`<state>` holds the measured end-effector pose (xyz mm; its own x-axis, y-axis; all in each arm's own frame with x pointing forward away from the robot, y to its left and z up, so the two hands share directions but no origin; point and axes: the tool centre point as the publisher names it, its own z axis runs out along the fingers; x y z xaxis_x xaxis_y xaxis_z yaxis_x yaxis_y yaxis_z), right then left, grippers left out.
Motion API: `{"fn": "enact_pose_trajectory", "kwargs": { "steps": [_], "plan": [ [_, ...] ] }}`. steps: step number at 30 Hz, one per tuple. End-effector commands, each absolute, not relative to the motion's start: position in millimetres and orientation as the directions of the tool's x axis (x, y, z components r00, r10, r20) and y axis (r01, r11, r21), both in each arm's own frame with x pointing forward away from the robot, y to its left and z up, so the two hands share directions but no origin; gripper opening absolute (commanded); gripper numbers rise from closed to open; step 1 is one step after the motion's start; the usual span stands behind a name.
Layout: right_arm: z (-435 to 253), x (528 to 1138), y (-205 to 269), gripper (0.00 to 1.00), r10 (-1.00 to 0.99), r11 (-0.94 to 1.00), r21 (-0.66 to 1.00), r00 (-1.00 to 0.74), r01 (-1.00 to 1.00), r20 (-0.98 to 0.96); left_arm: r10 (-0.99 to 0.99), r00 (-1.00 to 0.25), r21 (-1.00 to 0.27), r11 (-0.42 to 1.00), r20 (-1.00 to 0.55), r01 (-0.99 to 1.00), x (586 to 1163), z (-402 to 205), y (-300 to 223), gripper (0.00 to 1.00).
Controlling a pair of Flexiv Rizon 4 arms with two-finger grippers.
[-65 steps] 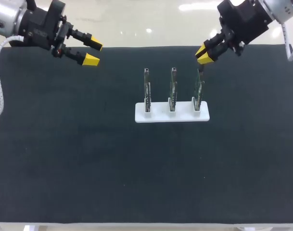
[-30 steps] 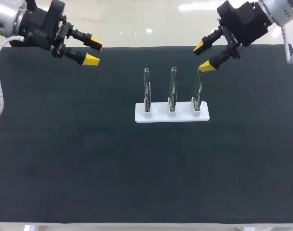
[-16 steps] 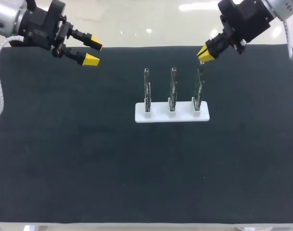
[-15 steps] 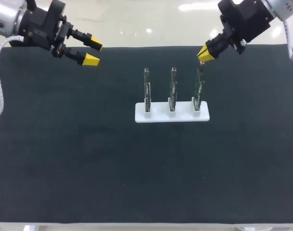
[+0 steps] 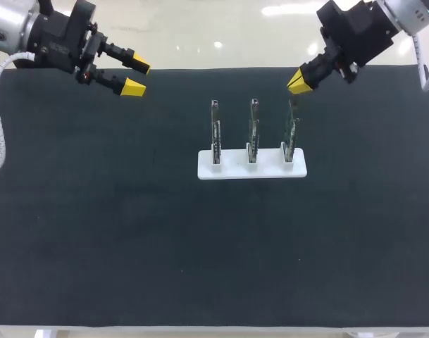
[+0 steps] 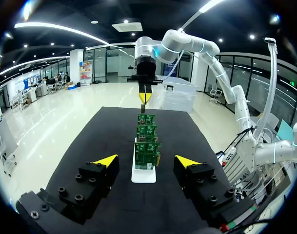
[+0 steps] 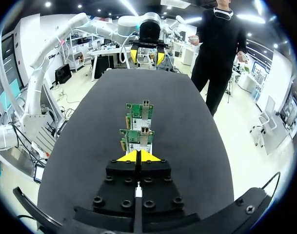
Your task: Pick up the optical module with the left hand, and insert it into the network port with the right hand.
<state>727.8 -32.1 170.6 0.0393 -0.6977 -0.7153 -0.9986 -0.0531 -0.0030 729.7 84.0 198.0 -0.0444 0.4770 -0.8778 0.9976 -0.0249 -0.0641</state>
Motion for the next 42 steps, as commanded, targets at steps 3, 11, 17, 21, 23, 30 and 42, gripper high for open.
{"fn": "enact_pose_trajectory", "kwargs": {
  "steps": [3, 11, 17, 21, 23, 30, 42],
  "plan": [
    [163.8, 727.1, -31.4, 0.00, -0.694, -0.051, -0.008, 0.041, -0.999, -0.718, 0.480, -0.045, -0.065, -0.025, -0.876, 0.998, 730.5, 198.2, 83.4, 1.00],
    [154.8, 727.0, -31.6, 0.00, -0.691, -0.049, -0.017, 0.047, -0.999, -0.722, 0.480, -0.045, -0.065, -0.025, -0.876, 0.998, 730.5, 198.2, 83.4, 1.00],
    [149.2, 727.4, -30.9, 0.00, -0.689, -0.047, -0.023, 0.049, -0.999, -0.723, 0.480, -0.045, -0.065, -0.025, -0.876, 0.998, 730.5, 198.2, 83.4, 1.00],
    [147.7, 727.2, -30.6, 0.00, -0.689, -0.046, -0.023, 0.049, -0.999, -0.723, 0.480, -0.045, -0.065, -0.025, -0.876, 0.998, 730.5, 198.2, 83.4, 1.00],
    [148.2, 727.2, -30.7, 0.00, -0.690, -0.046, -0.023, 0.048, -0.999, -0.722, 0.480, -0.045, -0.065, -0.025, -0.876, 0.998, 730.5, 198.2, 83.4, 1.00],
    [158.8, 728.1, -33.5, 0.00, -0.700, -0.056, -0.014, 0.049, -0.998, -0.713, 0.480, -0.045, -0.065, -0.025, -0.876, 0.998, 730.5, 198.2, 83.4, 1.00],
    [155.5, 726.7, -35.9, 0.00, -0.699, -0.054, -0.008, 0.043, -0.999, -0.714, 0.480, -0.045, -0.065, -0.025, -0.876, 0.998, 730.5, 198.2, 83.4, 1.00]
  ]
}}
